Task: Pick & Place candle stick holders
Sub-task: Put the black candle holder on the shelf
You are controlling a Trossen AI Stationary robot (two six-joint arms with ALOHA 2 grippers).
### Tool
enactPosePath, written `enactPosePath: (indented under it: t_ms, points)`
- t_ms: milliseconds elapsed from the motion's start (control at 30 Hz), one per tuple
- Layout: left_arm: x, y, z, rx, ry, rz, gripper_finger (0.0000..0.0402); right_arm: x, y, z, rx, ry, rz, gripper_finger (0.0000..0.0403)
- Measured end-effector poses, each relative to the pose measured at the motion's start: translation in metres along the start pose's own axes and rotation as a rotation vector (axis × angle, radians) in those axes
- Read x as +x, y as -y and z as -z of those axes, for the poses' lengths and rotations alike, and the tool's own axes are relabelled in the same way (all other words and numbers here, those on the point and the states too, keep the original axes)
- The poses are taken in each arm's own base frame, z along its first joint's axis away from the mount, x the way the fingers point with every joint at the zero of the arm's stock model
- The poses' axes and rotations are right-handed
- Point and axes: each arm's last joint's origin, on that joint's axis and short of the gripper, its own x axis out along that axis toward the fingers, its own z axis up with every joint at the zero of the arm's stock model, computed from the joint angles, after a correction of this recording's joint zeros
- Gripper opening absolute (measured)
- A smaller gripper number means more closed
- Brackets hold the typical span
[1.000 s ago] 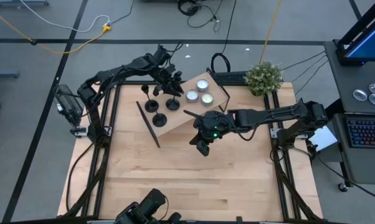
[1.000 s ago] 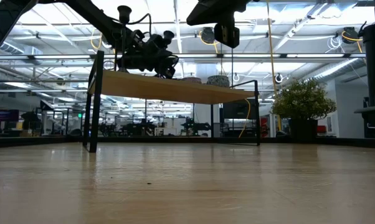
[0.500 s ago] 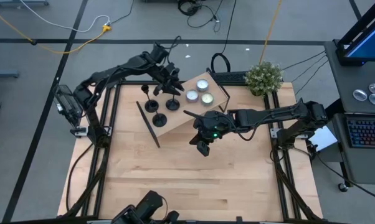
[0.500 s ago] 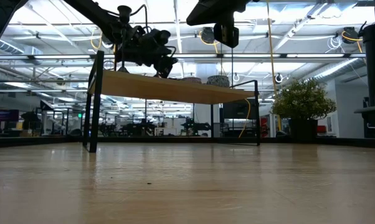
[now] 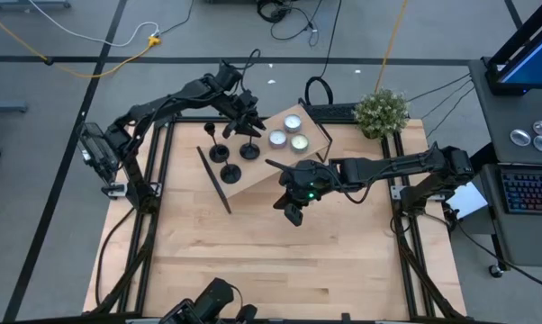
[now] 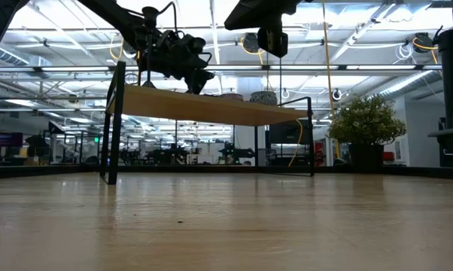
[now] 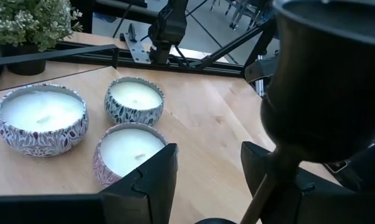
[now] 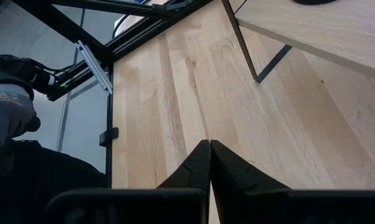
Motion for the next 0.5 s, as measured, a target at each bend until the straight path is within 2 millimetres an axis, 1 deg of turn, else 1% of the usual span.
enactPosePath:
  t_ms: [333, 500]
  points:
    - [-0.0001, 0.0009, 0.0012, -0.031, -0.022, -0.024, 0.0184, 0.0000, 0.0000, 0.0000, 0.000, 0.000, 0.000, 0.0000]
    - [-0.0012, 0.0069, -0.0042, -0.004, -0.044, -0.069, 0.0184, 0.0000, 0.0000, 0.0000, -0.002, 0.000, 0.000, 0.0000]
